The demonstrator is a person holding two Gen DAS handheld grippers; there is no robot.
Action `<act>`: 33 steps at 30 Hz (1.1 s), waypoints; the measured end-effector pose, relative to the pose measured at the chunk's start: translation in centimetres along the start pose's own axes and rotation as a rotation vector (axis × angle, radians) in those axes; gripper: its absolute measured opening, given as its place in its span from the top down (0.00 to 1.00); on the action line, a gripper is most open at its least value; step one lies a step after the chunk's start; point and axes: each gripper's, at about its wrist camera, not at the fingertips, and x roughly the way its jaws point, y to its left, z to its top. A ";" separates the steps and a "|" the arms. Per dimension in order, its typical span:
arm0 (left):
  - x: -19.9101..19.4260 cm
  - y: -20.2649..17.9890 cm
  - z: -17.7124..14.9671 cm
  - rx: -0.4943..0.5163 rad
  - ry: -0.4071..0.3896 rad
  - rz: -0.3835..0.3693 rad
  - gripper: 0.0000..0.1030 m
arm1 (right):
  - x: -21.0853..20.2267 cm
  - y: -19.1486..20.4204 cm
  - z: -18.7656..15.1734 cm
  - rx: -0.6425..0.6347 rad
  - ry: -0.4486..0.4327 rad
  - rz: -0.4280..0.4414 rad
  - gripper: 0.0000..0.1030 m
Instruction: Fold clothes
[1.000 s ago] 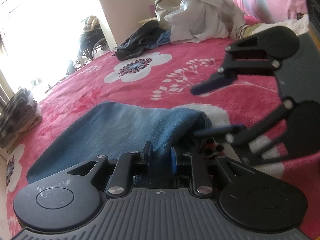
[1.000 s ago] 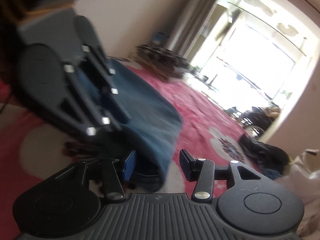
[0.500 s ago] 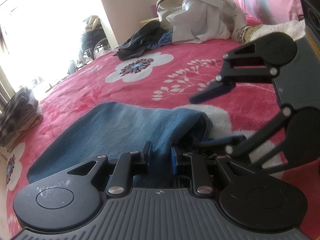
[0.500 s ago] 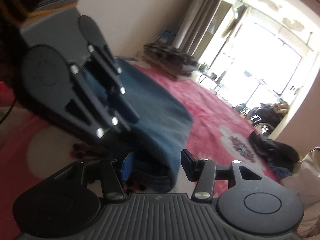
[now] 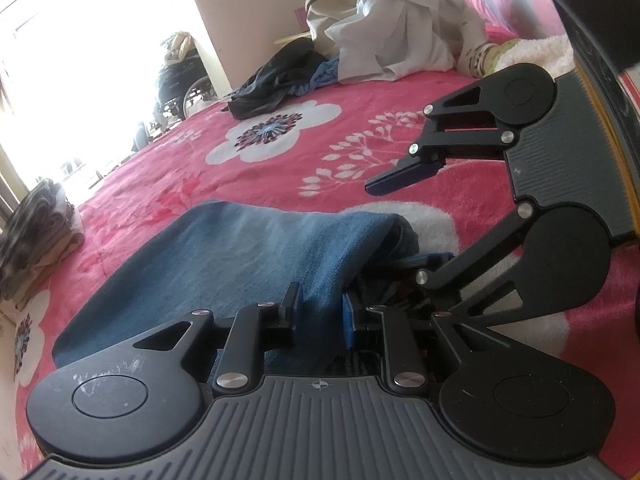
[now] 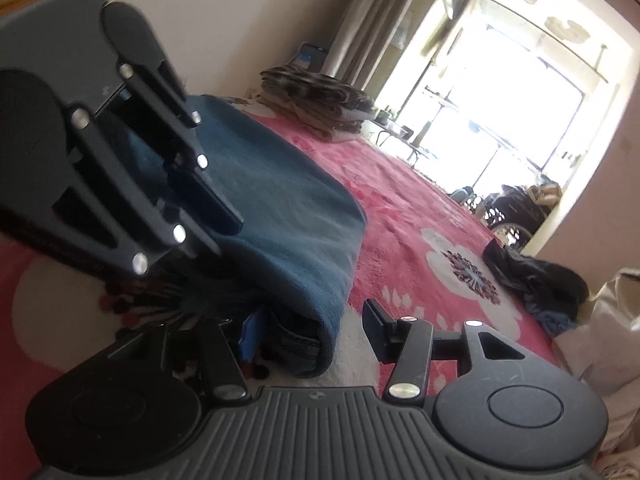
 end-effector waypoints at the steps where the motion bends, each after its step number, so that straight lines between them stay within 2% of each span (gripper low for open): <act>1: 0.0 -0.1 -0.1 0.007 0.001 0.003 0.80 | 0.0 -0.3 0.0 0.034 0.007 0.009 0.48; 5: 0.2 -0.7 -0.3 0.037 0.004 0.017 0.80 | 0.4 -1.8 -0.1 0.175 0.049 0.046 0.45; 8: 0.4 -1.1 -0.4 0.059 0.007 0.027 0.73 | 1.3 -3.1 -0.4 0.308 0.097 0.074 0.39; 11: 0.5 -1.5 -0.6 0.081 0.010 0.037 0.69 | 1.8 -4.0 -0.7 0.399 0.120 0.083 0.34; 19: 0.8 -2.4 -0.9 0.130 0.013 0.070 0.69 | 0.7 -4.9 -0.6 0.454 0.071 0.080 0.34; 22: 0.9 -2.7 -1.0 0.143 0.012 0.086 0.70 | 1.1 -5.6 -1.2 0.502 0.084 0.101 0.34; 26: 1.1 -3.2 -1.3 0.180 0.009 0.111 0.70 | 2.4 -6.9 -2.4 0.641 0.130 0.134 0.21; 29: 1.1 -3.6 -1.5 0.208 0.004 0.128 0.70 | 2.6 -7.0 -2.5 0.658 0.137 0.141 0.20; 33: 0.9 -3.6 -1.5 0.211 0.003 0.130 0.70 | 1.5 -6.8 -1.8 0.611 0.150 0.137 0.20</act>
